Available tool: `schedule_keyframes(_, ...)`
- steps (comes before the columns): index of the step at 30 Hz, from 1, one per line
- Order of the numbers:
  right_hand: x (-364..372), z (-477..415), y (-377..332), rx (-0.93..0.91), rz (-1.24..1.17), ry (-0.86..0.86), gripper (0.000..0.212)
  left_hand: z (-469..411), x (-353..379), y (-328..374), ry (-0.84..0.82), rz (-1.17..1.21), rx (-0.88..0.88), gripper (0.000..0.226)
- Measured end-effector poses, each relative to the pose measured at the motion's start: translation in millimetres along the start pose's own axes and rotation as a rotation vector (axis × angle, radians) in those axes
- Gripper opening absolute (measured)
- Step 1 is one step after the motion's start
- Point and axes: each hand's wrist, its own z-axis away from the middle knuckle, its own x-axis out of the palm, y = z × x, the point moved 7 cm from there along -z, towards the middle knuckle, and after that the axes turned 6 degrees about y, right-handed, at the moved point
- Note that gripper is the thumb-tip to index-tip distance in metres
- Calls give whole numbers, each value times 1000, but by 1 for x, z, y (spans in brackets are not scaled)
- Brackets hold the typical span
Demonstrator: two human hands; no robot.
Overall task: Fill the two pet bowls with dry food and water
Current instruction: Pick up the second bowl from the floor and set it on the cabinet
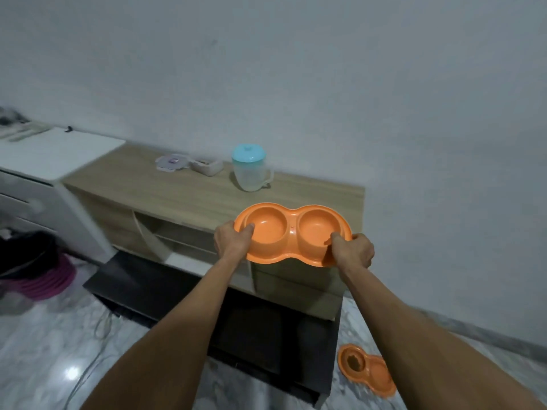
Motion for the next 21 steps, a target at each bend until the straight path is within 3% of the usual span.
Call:
schedule_keyframes(9,165,43,-45,3,11,-73,46,-147,-62,-50,38,-8,-1,39)
schedule_keyframes(13,228,49,-60,40,38,-60,48,-210,-70,-62,-37,-14,-15,29)
schedule_keyframes(21,329,60,-89,86,80,-31,48,-320,-79,-81,-80,-62,-30,30)
